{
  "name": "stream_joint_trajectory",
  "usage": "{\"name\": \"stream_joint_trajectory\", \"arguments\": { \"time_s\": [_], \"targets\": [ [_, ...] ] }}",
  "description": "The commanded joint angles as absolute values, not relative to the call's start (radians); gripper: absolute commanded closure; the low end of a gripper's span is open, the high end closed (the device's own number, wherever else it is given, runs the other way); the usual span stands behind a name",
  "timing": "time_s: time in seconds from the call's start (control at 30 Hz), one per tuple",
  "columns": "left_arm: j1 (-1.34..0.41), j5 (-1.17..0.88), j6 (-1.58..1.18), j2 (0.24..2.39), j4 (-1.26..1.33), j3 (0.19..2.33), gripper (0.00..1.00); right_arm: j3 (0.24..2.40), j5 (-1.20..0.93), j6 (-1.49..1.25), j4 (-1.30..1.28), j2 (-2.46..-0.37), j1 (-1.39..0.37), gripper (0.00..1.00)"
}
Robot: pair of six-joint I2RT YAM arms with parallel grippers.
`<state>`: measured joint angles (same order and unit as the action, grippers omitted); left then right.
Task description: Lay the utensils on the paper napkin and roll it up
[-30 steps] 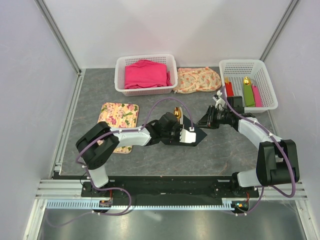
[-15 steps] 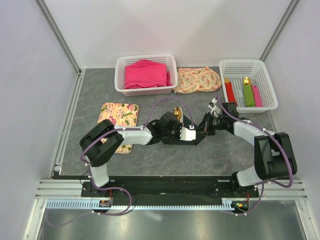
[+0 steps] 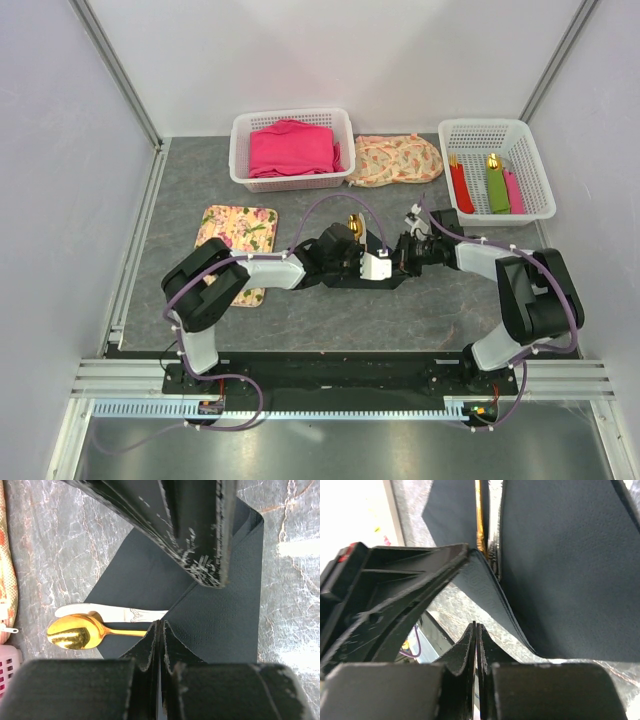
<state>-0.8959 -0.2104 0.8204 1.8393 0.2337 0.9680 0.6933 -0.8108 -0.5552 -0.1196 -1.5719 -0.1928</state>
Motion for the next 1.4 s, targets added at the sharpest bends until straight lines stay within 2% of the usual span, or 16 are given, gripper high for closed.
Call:
{"name": "stream_joint_trajectory", "arguments": {
  "time_s": [0.0, 0.27, 0.37, 0.47, 0.5, 0.67, 1.0, 1.37],
  "targets": [
    [-0.887, -0.199, 0.841, 1.853, 0.291, 0.997, 0.98, 0.693, -0.798, -0.551, -0.084, -1.611, -0.210, 0.94],
    [-0.884, -0.202, 0.839, 1.850, 0.293, 0.996, 0.98, 0.699, -0.764, -0.543, -0.087, -1.655, -0.215, 0.96],
    [-0.884, -0.202, 0.824, 1.832, 0.287, 0.997, 0.92, 0.703, -0.756, -0.543, -0.089, -1.666, -0.215, 0.96],
    [-0.882, -0.202, 0.787, 1.795, 0.262, 1.002, 0.80, 0.706, -0.747, -0.540, -0.089, -1.677, -0.216, 0.97],
    [-0.881, -0.204, 0.767, 1.784, 0.252, 1.002, 0.72, 0.707, -0.744, -0.537, -0.092, -1.680, -0.215, 0.97],
    [-0.873, -0.221, 0.693, 1.695, 0.154, 0.996, 0.48, 0.712, -0.739, -0.538, -0.094, -1.686, -0.218, 0.97],
    [-0.859, -0.365, 0.578, 1.666, -0.049, 1.026, 0.47, 0.719, -0.738, -0.540, -0.095, -1.686, -0.216, 0.97],
    [-0.845, -0.374, 0.486, 1.810, -0.130, 1.170, 0.51, 0.727, -0.749, -0.540, -0.097, -1.681, -0.224, 0.97]
  ]
}}
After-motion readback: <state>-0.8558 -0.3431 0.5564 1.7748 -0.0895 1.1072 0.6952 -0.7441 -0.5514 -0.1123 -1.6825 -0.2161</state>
